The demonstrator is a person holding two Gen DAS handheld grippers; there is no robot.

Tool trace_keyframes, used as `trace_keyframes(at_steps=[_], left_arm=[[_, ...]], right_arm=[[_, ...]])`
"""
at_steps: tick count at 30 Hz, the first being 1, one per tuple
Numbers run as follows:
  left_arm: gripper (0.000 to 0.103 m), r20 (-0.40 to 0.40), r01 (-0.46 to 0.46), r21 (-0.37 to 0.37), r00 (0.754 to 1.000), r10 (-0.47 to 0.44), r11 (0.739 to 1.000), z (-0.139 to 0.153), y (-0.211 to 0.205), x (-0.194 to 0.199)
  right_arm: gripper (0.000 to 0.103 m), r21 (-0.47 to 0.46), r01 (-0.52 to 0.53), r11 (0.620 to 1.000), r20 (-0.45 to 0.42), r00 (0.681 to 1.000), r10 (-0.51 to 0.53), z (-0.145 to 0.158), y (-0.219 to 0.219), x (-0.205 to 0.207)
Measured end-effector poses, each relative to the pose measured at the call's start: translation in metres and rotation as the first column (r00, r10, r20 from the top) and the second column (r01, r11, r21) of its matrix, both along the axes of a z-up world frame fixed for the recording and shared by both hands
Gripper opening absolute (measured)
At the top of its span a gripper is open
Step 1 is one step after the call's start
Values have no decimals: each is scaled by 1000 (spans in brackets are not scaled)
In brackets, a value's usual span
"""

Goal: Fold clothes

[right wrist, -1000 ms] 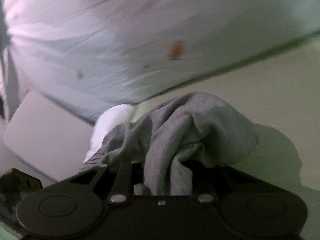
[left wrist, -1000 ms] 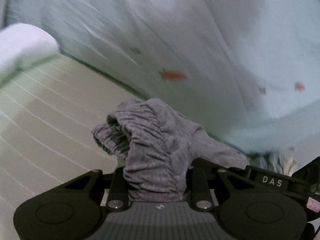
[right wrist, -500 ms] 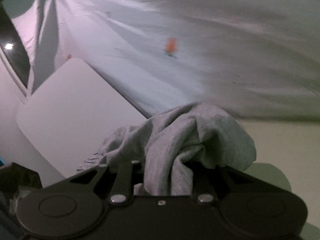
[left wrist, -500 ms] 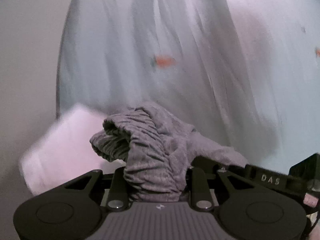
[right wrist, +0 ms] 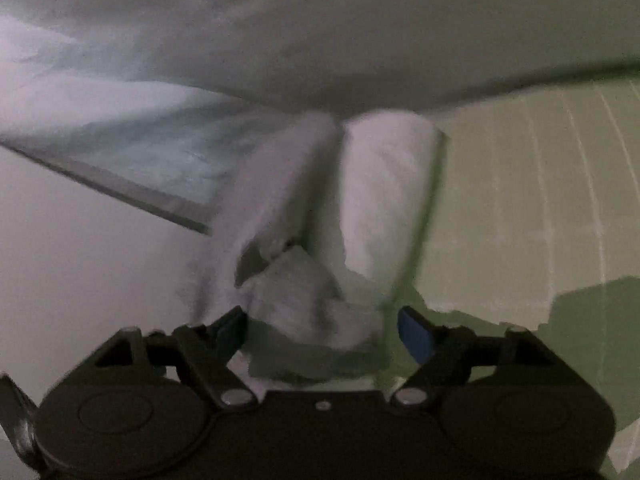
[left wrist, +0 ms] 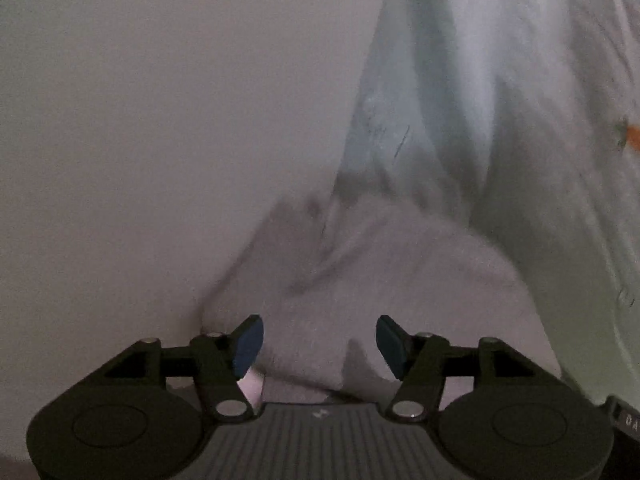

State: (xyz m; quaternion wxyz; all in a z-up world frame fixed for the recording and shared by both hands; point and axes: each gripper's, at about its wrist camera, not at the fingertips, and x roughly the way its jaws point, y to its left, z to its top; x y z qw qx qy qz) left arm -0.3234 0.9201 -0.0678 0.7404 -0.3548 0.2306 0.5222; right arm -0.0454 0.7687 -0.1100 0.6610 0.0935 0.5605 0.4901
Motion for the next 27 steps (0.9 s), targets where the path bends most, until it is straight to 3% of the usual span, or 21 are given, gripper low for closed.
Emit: trace_keyframes(at_steps=[5,7,8,9,11,14,16,18,20,22,25,26,27], left_arm=[[66,-19,-11,9,1000,11,1000,-19,-8,4],[67,-32,-8,14,999,9,1000,-21,-6,4],[67,-29,-10,14,1000,11,1000,-22,-7,4],[67,-24,-11,13,1000,12,1000,-23,-6,3],[67,-20,-11,10,1000,11,1000,-22,-10,1],[67,-28,8,6,1000,-8,1000,-20,-22,-6],[67,-22,8,-12,1000,-9,1000,-23,-25,-9],[67,-4,-8,-41,1000,8,999,-27,-29,-13],[67,7,-25,-63,1000,25,998,-27,-34,-15],[67,-3,-26,-58,1000,26,998,-19,-45,-13],[69,-17,-13,-41,1000,13,999,-3,-65,-6],[74,-22,-9,-35,1000,8,999,2,-72,-4],[76,-20,-9,-30,1000,9,999,8,-80,-2]], right_arm=[[86,80,33,996,-78,997,-27,-8,-6,3],[79,106,14,994,-58,998,-8,-3,-2,1],[61,114,1,993,-38,999,4,0,1,-1],[33,118,-21,993,-17,1000,23,1,3,-3],[19,137,-37,990,8,999,36,6,-1,-9],[15,175,-49,983,29,999,44,21,-20,-19],[14,176,-59,983,45,998,52,25,-31,-24],[14,106,-65,992,51,997,60,8,-32,-25],[14,56,-48,997,-20,999,49,-10,-27,-17],[17,54,-64,996,-21,998,65,-5,-25,-11],[30,47,-146,988,145,980,138,25,-32,-22],[42,35,-165,986,190,969,156,33,-38,-26],[61,23,-184,983,234,956,174,40,-43,-31]])
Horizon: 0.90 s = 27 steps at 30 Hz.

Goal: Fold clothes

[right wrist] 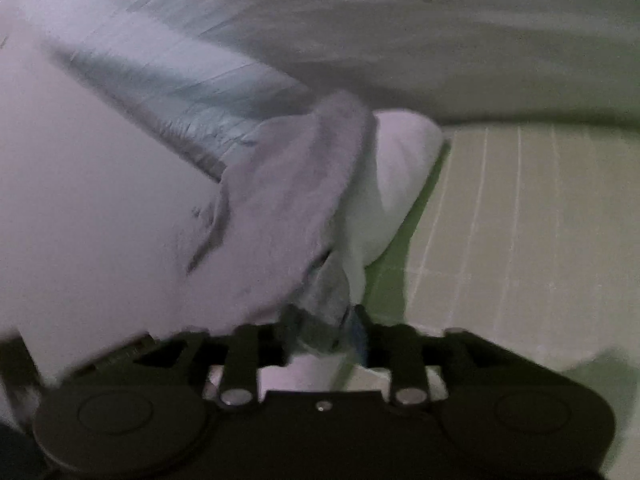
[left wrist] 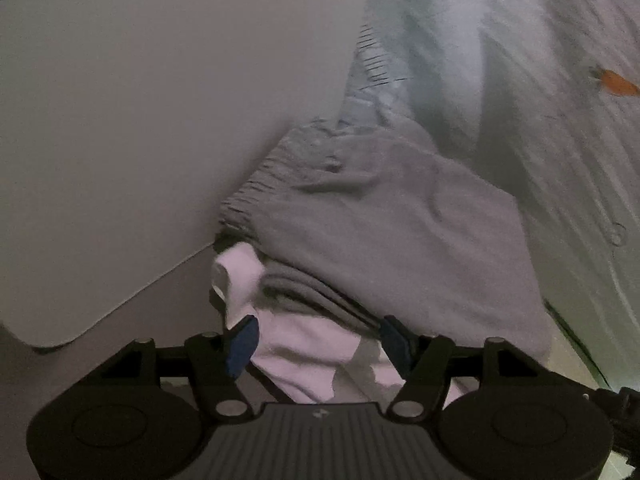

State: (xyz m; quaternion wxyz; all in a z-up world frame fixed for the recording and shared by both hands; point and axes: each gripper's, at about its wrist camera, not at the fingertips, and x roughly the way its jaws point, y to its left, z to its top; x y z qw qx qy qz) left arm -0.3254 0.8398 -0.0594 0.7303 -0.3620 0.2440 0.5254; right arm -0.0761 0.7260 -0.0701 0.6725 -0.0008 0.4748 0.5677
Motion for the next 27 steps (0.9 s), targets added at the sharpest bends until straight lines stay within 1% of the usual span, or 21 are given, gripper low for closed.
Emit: trace_keyframes(at_steps=[1,2,3,4,5,6,7,8,9,11,13,15,18,19,21,24,27], left_arm=[[81,8,0,11,1000,0,1000,7,-12,2],[85,17,0,23,1000,0,1000,14,-24,4],[88,22,3,40,1000,-4,999,22,-38,4],[90,26,7,58,1000,-9,998,30,-54,5],[95,31,11,76,999,-13,997,37,-69,6],[100,32,16,95,999,-19,995,45,-83,8],[102,34,19,124,999,-24,992,53,-104,8],[103,37,26,150,999,-32,988,59,-120,10],[103,39,33,174,998,-40,984,66,-136,11],[103,22,76,213,996,-83,974,77,-171,15],[103,7,91,244,995,-96,965,85,-206,20],[103,-10,86,267,996,-86,960,89,-234,16],[103,-55,50,301,998,-35,952,92,-276,12],[103,-73,42,303,997,-21,952,93,-290,10],[103,-88,45,292,996,-20,955,93,-311,5],[103,-77,38,265,997,-18,964,91,-340,-1],[103,-76,46,248,997,-28,968,87,-366,-2]], right_arm=[[69,-5,-18,1000,47,999,18,7,-5,-4],[79,-2,-30,1000,85,996,30,14,-13,-9],[82,8,-41,999,115,993,40,20,-23,-12],[82,18,-53,998,147,988,50,27,-33,-16],[85,25,-64,998,181,982,59,34,-44,-20],[94,30,-72,997,216,974,64,42,-55,-25],[101,43,-75,996,252,966,62,50,-70,-30],[102,63,-77,995,288,956,56,57,-87,-34],[103,85,-77,993,322,946,46,64,-103,-37],[103,124,-74,989,383,923,21,77,-136,-45],[103,135,-64,989,421,907,2,87,-166,-50],[103,133,-63,989,447,895,-3,94,-196,-55],[103,117,-75,990,488,873,9,101,-237,-61],[103,107,-75,991,502,865,11,101,-248,-64],[103,90,-69,994,516,856,13,103,-274,-68],[103,72,-74,995,522,853,26,104,-308,-73],[103,50,-74,996,540,841,36,101,-336,-78]])
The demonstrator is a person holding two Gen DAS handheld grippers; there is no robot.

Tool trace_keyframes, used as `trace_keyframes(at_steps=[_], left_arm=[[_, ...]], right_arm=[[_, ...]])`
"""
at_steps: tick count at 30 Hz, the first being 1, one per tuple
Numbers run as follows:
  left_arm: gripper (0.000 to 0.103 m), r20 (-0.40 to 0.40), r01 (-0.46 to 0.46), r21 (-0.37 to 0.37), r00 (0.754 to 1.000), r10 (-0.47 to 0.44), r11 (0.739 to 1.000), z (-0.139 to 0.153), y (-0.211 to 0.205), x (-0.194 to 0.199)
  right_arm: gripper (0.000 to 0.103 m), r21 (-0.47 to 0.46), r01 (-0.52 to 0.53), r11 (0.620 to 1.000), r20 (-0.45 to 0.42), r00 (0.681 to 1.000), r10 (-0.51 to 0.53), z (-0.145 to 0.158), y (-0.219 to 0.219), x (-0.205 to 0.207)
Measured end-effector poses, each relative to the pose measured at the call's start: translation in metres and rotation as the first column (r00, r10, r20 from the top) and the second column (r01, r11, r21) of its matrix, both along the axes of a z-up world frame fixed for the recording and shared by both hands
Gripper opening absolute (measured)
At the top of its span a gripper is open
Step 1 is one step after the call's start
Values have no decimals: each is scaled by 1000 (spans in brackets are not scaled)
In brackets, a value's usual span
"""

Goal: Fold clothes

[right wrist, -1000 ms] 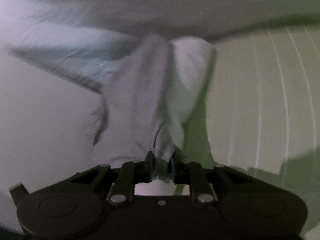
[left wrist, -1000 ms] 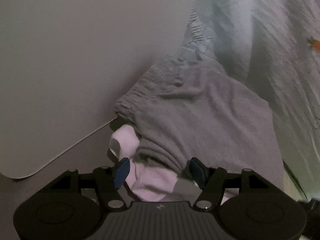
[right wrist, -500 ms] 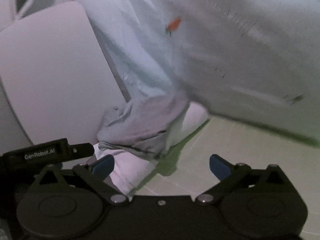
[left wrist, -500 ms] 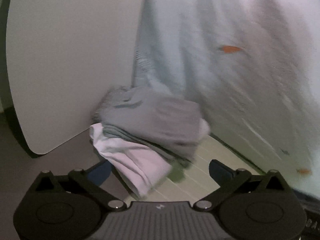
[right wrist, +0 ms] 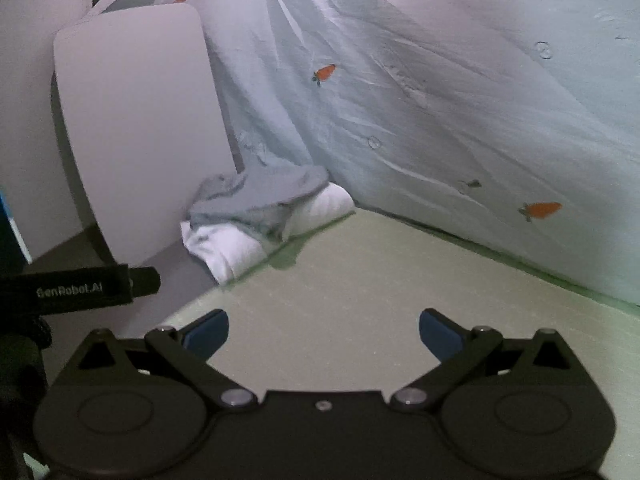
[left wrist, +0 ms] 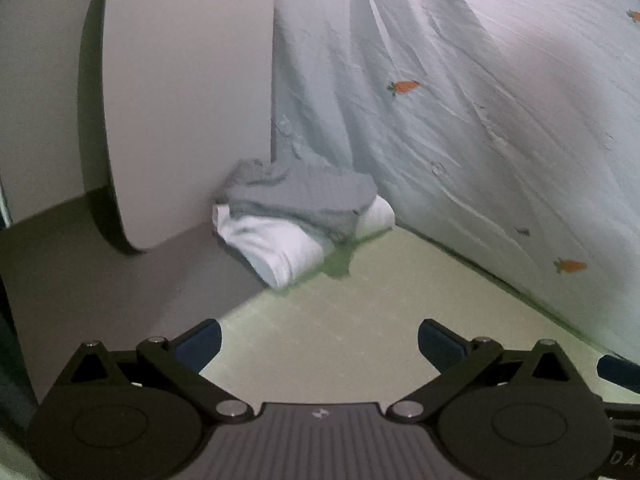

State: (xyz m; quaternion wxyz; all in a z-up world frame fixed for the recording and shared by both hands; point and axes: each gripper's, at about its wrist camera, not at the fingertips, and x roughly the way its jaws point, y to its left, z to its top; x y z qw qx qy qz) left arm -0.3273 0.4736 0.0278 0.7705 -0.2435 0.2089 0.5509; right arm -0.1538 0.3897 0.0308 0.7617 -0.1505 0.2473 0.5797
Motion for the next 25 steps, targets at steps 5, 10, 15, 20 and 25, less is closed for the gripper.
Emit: trace_keyframes(at_steps=[5,10,15,20,25], left_arm=[[103,-64,27,11,998,-26,1000,-2,-33,6],[103,-84,62,5,995,-61,998,-5,-51,9],[103,-97,80,15,992,-79,997,-5,-63,11],[103,-92,76,26,993,-73,997,-4,-66,7],[103,-89,84,36,993,-80,996,0,-68,4]], right_arm=[[103,-31,17,999,-10,1000,-18,-9,-40,-8],[103,-48,30,998,0,1000,-30,-18,-67,-14],[103,-42,48,998,-3,999,-48,-18,-81,-16],[103,-43,55,998,-5,998,-56,-19,-87,-19],[103,-33,56,998,-10,998,-56,-17,-88,-22]])
